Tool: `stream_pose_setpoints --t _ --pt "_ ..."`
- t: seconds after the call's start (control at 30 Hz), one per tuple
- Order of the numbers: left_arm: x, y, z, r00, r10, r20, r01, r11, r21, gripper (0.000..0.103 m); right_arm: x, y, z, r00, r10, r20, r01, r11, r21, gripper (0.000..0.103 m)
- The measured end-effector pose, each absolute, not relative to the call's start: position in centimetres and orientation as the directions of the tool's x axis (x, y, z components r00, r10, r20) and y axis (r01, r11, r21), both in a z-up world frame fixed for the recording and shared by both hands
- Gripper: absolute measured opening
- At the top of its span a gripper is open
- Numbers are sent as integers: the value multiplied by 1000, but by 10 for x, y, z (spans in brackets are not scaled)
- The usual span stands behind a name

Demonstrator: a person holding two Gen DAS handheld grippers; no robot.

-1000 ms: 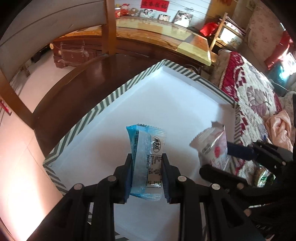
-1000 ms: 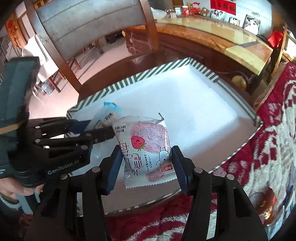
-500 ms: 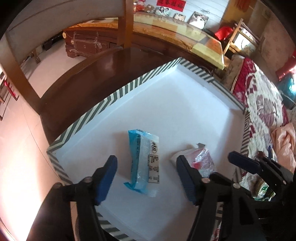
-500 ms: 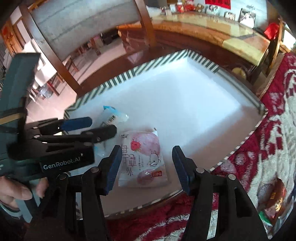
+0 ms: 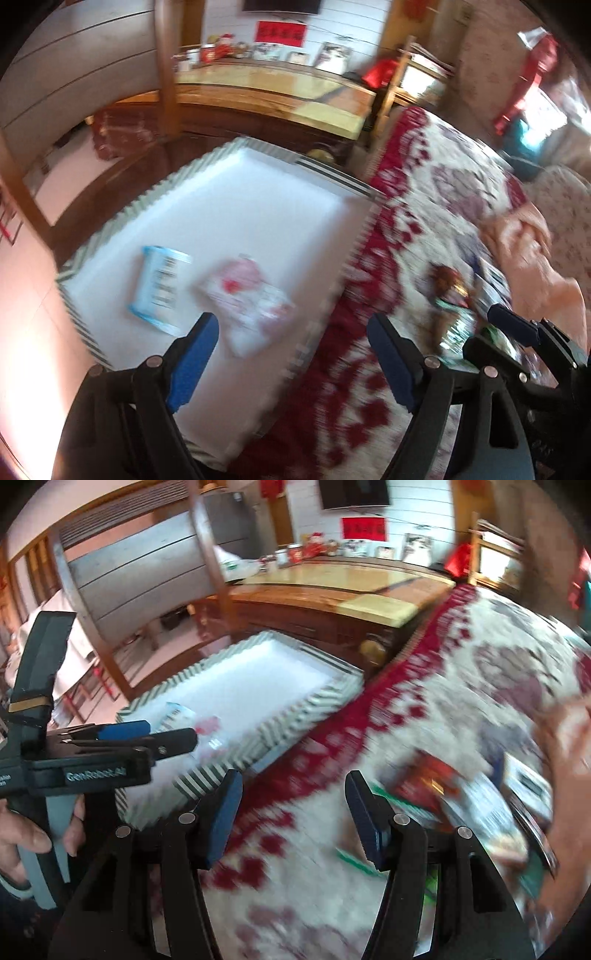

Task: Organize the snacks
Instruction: 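Move both grippers back over the snack pile on the bedspread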

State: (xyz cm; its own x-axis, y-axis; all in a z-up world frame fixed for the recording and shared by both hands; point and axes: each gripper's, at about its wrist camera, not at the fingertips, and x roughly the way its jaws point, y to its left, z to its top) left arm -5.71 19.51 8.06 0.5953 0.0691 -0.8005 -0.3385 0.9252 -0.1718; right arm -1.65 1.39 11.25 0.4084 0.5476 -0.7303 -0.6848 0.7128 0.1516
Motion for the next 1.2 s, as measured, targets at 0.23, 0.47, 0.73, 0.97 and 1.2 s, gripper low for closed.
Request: stream_pose_setpoints --t 0.23,0.47,0.73,0.97,1.2 --pt "-57 138 77 621 4 -784 -228 958 -175 85 -29 -74 109 502 466 -729 -591 800 104 58" --pt "-64 95 68 664 -14 -747 -102 989 -109 85 -49 -130 100 576 422 -701 -528 846 75 58" --pt "-65 90 49 644 -21 -765 -69 994 -86 86 -51 -142 84 575 438 -691 -523 846 103 58" --pt "-63 93 42 626 -23 -779 -90 991 -101 88 -52 -135 76 549 459 -699 -552 827 109 58" --pt "-62 95 40 617 -22 -787 -94 990 -101 88 -50 -130 70 515 462 -722 -559 820 126 58"
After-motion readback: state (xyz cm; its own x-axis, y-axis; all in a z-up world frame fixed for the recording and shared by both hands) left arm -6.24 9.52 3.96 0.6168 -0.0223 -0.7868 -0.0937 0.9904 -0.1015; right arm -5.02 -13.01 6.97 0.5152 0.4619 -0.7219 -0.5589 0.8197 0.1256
